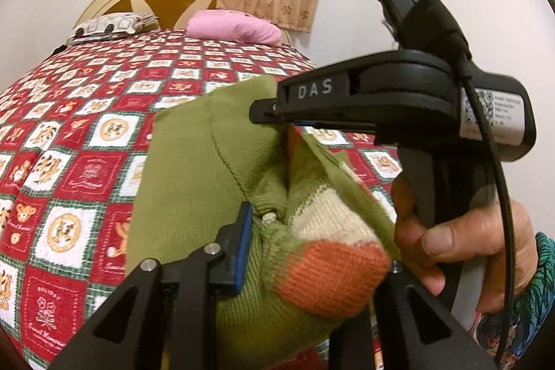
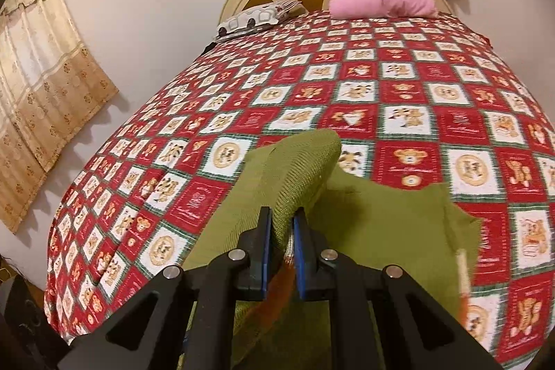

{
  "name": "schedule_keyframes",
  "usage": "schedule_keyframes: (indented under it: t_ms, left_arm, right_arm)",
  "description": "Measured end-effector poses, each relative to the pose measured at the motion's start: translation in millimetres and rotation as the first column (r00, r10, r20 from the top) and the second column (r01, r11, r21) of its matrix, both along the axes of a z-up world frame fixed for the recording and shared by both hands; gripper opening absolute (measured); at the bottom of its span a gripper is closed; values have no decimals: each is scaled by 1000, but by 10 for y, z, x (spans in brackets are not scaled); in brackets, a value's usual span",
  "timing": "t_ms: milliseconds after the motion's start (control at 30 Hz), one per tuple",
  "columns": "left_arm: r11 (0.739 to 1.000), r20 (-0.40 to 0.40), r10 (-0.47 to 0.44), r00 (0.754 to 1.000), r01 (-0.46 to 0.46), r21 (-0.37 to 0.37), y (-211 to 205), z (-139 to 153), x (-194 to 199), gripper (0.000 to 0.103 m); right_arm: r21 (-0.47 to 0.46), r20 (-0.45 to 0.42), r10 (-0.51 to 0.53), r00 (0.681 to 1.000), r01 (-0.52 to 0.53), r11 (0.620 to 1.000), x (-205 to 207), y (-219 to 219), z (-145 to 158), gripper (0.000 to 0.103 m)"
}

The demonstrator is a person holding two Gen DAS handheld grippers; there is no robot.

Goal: Fold small clothes

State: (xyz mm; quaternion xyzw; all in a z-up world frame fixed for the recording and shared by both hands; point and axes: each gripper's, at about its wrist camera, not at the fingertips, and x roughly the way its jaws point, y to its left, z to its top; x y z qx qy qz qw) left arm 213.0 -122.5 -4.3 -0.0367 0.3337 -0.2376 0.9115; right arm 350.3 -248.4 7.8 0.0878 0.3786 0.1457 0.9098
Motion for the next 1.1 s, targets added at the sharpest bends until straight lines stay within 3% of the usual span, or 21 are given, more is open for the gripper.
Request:
schedule_keyframes:
  t_ms: [633,1100]
  left_arm:
    - [994,-28,-103,994,104,41,-839,-122,-3,24]
    - [988,-79,-132,988,138,71,-1131,-335,-16,24]
  right_arm:
    - [-36,-40,-89,995,88,995,-31,-840,-246,10]
    - [-37,-125,-107,986,103,994,55,-1182,-720,10]
